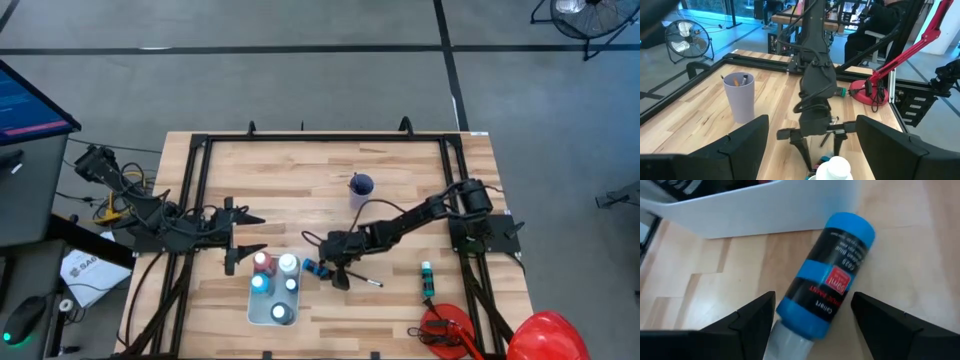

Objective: Pick & Place Paint Supplies
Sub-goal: Put the black blue paint bottle into the white bin

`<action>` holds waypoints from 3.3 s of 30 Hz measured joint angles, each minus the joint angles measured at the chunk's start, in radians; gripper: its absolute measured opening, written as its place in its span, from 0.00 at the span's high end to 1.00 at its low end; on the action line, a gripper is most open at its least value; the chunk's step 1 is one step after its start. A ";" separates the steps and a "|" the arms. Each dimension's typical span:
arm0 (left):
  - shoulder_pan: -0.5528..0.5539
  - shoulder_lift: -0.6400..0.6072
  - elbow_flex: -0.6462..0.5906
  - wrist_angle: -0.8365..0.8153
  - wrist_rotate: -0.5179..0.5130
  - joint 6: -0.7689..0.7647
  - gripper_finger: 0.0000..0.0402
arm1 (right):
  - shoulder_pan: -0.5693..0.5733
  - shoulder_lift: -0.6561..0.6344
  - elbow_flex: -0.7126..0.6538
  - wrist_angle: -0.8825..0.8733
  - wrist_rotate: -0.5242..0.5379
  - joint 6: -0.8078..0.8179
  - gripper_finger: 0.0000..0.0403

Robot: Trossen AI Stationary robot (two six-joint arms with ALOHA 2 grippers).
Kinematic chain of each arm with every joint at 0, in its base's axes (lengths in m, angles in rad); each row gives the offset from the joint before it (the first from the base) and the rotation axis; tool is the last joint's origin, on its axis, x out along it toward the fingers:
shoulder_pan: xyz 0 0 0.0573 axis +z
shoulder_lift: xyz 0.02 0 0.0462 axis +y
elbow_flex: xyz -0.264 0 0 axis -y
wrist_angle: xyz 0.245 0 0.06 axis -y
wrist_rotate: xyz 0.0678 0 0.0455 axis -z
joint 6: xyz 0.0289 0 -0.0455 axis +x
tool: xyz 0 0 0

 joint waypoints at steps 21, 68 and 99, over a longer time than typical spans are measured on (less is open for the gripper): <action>0.000 0.004 0.000 0.007 0.000 0.002 0.27 | -0.009 0.000 0.108 -0.275 0.025 -0.071 0.64; 0.001 0.015 0.000 0.027 0.000 0.011 0.27 | -0.039 -0.004 0.116 -0.353 0.003 -0.060 0.62; 0.051 0.033 0.000 0.044 0.000 0.027 0.27 | -0.013 -0.048 0.117 -0.443 0.102 -0.025 0.66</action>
